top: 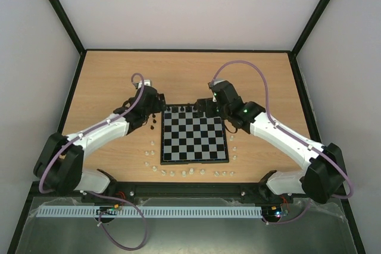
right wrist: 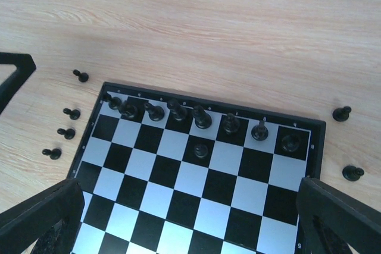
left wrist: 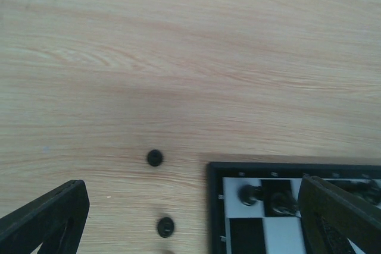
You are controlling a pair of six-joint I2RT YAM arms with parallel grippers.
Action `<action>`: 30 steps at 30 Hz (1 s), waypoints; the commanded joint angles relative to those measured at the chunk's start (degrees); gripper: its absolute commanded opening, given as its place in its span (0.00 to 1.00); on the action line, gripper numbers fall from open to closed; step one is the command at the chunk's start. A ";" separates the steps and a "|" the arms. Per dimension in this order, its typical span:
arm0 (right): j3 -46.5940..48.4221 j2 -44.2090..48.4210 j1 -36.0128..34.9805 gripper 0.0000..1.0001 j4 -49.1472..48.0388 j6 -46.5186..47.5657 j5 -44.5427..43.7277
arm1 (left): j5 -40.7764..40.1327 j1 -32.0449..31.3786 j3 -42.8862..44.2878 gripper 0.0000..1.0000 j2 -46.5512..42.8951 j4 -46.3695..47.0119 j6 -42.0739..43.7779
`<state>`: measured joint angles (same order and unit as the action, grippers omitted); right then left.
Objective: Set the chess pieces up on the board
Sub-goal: Pick up the chess piece at the center of the board.
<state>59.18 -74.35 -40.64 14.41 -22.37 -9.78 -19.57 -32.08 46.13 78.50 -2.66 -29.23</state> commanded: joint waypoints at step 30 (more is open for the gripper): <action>-6.84 3.73 -0.27 0.99 -5.59 -3.75 -2.37 | 3.87 7.28 7.39 0.53 20.57 -1.21 -0.54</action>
<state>52.99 -71.53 -40.64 9.50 -25.91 -11.40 -16.21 -25.30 51.03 96.51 -4.45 -30.06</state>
